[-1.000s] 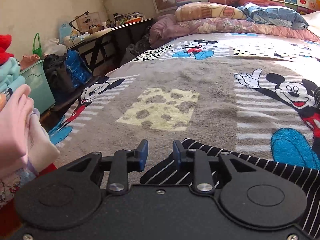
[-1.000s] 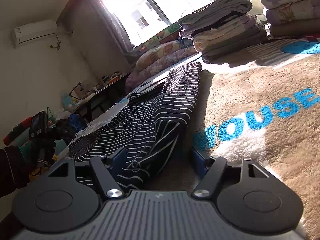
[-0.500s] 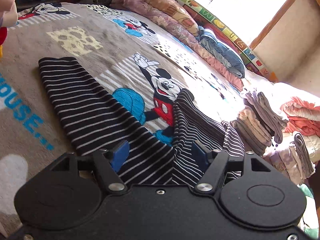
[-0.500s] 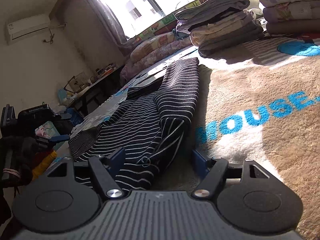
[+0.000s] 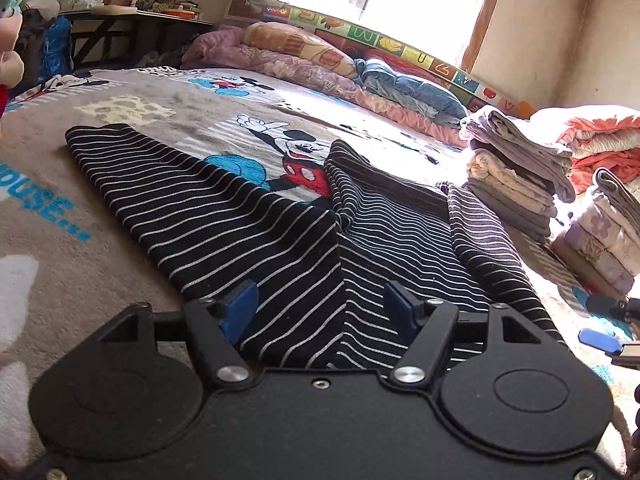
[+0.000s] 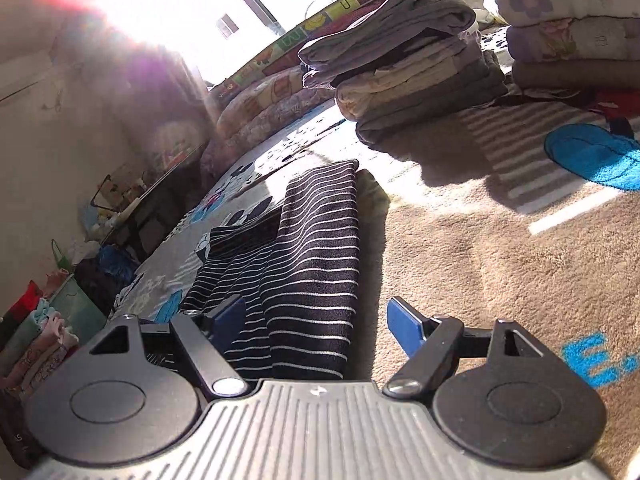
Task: Fold clothes
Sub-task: 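Open the left gripper to release the flattened pant leg, then move the right gripper to the striped pant leg and close on it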
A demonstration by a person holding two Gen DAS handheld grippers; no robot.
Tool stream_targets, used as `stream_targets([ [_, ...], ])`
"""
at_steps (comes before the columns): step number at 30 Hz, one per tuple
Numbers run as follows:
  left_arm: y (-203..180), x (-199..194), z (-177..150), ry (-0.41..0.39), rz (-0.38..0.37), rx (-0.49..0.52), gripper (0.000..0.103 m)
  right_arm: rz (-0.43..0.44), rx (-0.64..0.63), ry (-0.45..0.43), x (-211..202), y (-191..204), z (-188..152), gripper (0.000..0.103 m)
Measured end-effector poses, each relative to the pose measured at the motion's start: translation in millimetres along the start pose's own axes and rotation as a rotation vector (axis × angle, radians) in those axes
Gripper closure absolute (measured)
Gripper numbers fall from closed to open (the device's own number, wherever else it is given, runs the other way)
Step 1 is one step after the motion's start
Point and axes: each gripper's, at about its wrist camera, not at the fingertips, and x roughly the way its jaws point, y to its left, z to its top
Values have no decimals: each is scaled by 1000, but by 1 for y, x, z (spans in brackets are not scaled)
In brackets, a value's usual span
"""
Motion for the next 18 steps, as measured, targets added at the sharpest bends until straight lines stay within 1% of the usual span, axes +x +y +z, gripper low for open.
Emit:
stream_targets([
  [2,2,7,-4,15,11,1,34,3,-7,-3,22,2,25,26],
  [4,-1,12,-8,17,17,36,31,1,-29,3,47,4,48,27],
  [5,-4,13,-10,15,21,57,26,-5,-41,8,60,5,59,30],
  [6,-7,14,-12,14,26,78,20,-13,-52,16,71,5,68,31],
  [7,-11,16,-14,14,35,106,17,-23,-61,29,82,5,75,32],
  [8,-16,17,-16,13,47,139,15,-37,-69,43,94,4,81,36],
  [9,-19,18,-18,12,58,160,15,-53,-75,52,105,3,86,39],
  [10,-20,18,-18,11,64,166,15,-70,-81,61,115,1,91,39],
  [13,-17,18,-18,11,59,161,14,-94,-84,71,136,-3,99,42],
  [14,-17,18,-18,11,57,158,14,-98,-82,73,142,-5,101,44],
  [18,-19,19,-19,11,60,168,12,-92,-67,80,160,-7,109,45],
])
